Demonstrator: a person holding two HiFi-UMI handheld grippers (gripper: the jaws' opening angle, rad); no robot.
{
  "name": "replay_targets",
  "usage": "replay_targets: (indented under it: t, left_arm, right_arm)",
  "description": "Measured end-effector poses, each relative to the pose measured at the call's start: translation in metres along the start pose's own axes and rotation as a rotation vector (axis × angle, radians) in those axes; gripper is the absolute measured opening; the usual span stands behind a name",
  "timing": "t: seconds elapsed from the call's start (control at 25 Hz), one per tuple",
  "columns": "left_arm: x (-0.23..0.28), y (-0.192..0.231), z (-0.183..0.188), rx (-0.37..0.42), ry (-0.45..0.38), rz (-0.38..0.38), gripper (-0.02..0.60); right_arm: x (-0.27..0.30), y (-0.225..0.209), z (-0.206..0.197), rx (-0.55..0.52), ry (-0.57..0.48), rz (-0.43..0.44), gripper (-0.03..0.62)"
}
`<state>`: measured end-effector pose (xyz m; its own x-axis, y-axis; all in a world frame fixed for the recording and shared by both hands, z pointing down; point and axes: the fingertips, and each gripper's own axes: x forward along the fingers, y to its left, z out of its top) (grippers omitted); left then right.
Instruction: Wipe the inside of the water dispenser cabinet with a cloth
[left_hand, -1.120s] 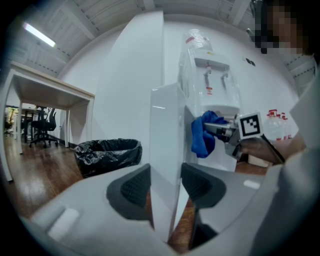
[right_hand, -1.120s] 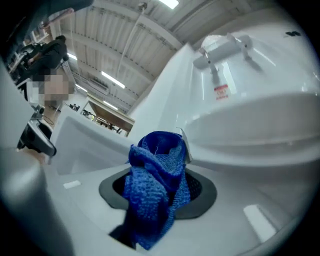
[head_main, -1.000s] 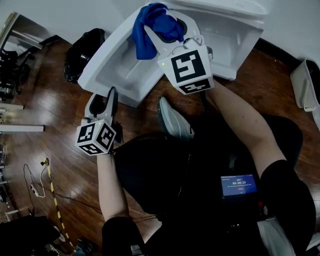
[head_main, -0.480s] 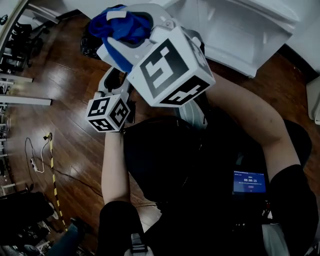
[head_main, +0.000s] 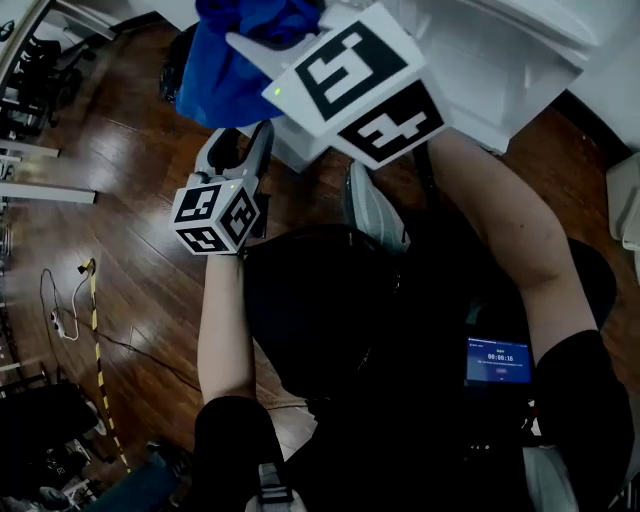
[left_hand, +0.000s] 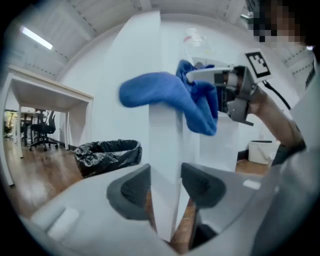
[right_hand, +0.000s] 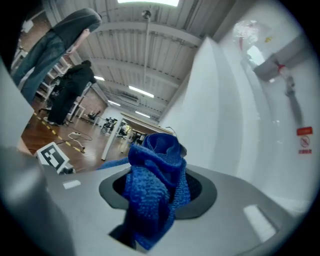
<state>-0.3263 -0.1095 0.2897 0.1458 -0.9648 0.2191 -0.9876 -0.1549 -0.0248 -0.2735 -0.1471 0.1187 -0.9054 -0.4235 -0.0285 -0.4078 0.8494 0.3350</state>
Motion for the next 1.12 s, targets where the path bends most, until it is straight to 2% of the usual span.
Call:
replay_targets:
  t: [0.08,0.16,0.28,0.36,0.48,0.6,0.68,0.76,0.8,0.88,1.12]
  left_arm:
    - [0.002,0.000,-0.001,0.004,0.005,-0.006,0.192]
    - [0.003,-0.001,-0.002,0.007,0.012,-0.013,0.192]
    - [-0.003,-0.003,0.000,-0.005,-0.022,-0.037,0.192]
    - [-0.018,-0.006,0.020,-0.052,-0.151,-0.082,0.203]
    - [-0.056,-0.003,0.071,-0.162,-0.424,-0.122,0.221]
    - [-0.100,0.024,0.110,-0.258,-0.668,-0.057,0.219]
    - [-0.133,0.051,0.121,-0.363,-0.815,-0.010,0.216]
    - [-0.157,0.074,0.121,-0.464,-0.909,0.043,0.204]
    - [-0.162,0.080,0.119,-0.489,-0.922,0.066,0.195]
    - [-0.160,0.082,0.112,-0.495,-0.898,0.090,0.192]
    - [-0.127,0.070,0.107,-0.413,-0.756,0.074,0.189]
  right_arm:
    - [-0.013,-0.050,-0.014,0.039,0.040,-0.112,0.179]
    - [-0.024,-0.082,-0.021,0.035,0.066,-0.188,0.179]
    - [-0.024,-0.075,-0.022,0.037,0.056,-0.167,0.179]
    - [-0.017,-0.046,-0.016,0.027,0.027,-0.108,0.179]
    - [-0.008,0.009,0.002,-0.056,-0.027,-0.015,0.179]
    - [-0.004,0.060,0.018,-0.211,-0.086,0.036,0.179]
    - [-0.007,0.092,0.017,-0.309,-0.110,0.071,0.179]
    - [-0.010,0.121,0.004,-0.353,-0.116,0.122,0.179]
    - [-0.012,0.131,-0.004,-0.356,-0.114,0.141,0.179]
    - [-0.013,0.145,-0.025,-0.344,-0.094,0.162,0.179]
    - [-0.004,0.181,-0.127,-0.336,0.088,0.263,0.179]
